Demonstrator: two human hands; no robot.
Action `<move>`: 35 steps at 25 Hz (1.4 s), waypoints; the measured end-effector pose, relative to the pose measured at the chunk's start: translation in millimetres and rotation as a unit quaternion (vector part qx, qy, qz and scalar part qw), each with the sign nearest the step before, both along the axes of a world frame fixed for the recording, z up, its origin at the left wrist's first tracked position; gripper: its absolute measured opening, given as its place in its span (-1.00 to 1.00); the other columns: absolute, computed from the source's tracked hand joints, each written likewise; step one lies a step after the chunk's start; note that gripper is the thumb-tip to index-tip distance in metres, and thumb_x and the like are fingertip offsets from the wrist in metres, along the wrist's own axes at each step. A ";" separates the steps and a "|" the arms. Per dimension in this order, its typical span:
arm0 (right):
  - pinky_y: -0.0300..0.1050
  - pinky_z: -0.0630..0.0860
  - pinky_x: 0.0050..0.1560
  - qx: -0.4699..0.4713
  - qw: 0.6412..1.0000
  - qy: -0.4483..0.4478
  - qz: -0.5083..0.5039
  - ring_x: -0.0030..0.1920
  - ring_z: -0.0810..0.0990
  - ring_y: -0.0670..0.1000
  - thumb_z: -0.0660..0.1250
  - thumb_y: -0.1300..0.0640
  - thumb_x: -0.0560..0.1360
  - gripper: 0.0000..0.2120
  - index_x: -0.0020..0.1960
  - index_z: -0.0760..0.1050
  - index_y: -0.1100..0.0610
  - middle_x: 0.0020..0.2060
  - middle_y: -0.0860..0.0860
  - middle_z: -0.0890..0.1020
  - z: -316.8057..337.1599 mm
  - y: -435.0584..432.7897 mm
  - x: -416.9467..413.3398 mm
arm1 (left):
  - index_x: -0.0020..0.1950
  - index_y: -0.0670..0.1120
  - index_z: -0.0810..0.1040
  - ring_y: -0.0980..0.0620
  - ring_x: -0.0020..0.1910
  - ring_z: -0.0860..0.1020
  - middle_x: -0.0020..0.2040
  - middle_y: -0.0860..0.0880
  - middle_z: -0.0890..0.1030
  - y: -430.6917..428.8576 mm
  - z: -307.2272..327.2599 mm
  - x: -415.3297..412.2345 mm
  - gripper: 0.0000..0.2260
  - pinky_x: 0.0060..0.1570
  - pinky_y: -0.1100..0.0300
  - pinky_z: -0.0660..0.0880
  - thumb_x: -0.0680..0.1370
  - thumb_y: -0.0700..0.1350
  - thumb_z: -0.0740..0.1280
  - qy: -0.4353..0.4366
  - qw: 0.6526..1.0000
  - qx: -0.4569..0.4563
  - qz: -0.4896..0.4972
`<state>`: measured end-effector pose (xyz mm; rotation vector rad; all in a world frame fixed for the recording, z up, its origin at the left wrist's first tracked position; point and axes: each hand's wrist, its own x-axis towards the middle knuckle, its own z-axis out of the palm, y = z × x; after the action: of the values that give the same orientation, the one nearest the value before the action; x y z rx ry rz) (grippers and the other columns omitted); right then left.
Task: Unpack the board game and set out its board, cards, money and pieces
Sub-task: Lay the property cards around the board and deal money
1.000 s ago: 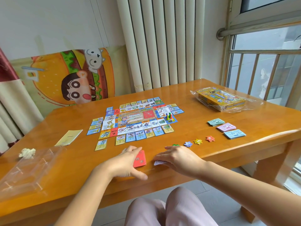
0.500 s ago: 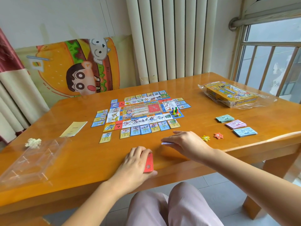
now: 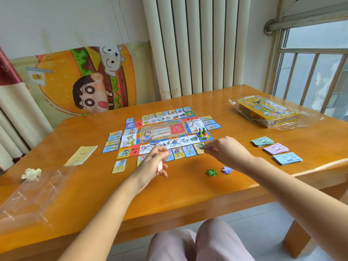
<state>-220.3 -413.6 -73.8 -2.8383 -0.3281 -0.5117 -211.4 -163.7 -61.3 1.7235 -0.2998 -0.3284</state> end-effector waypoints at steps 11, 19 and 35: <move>-0.16 0.31 -0.34 -0.027 0.964 0.158 -0.212 -0.21 0.50 0.08 0.24 0.00 0.58 -0.72 0.04 0.60 0.17 -0.21 0.03 0.54 11.3 -68.7 64.0 | 0.44 -0.10 0.28 -0.01 0.16 0.50 0.35 -0.07 0.42 -55.9 39.0 122.7 -0.30 0.12 0.17 0.43 0.41 0.05 0.49 -0.104 0.950 0.295 0.009; -0.15 0.36 -0.25 -0.041 0.964 0.173 -0.198 -0.13 0.56 0.12 0.24 0.02 0.58 -0.72 0.07 0.59 0.20 -0.08 0.10 0.63 15.3 -78.5 99.5 | 0.33 0.06 0.42 -0.05 0.40 0.33 0.44 -0.02 0.36 -76.2 28.8 217.9 -0.44 0.27 0.10 0.30 0.38 -0.07 0.53 -0.160 0.904 0.391 -0.060; -0.15 0.33 -0.31 -0.049 0.964 0.186 -0.182 -0.22 0.45 0.08 0.23 0.03 0.59 -0.76 0.01 0.55 0.19 -0.21 0.05 0.51 14.6 -81.9 112.0 | 0.15 0.03 0.54 -0.01 0.36 0.34 0.36 0.03 0.41 -100.5 8.7 279.2 -0.62 0.31 0.09 0.31 0.38 -0.08 0.53 -0.180 0.840 0.474 -0.194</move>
<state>-108.3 -495.4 -59.2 -3.0182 0.2490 -0.0129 67.7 -264.2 -52.6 2.7183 -0.8796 -0.4949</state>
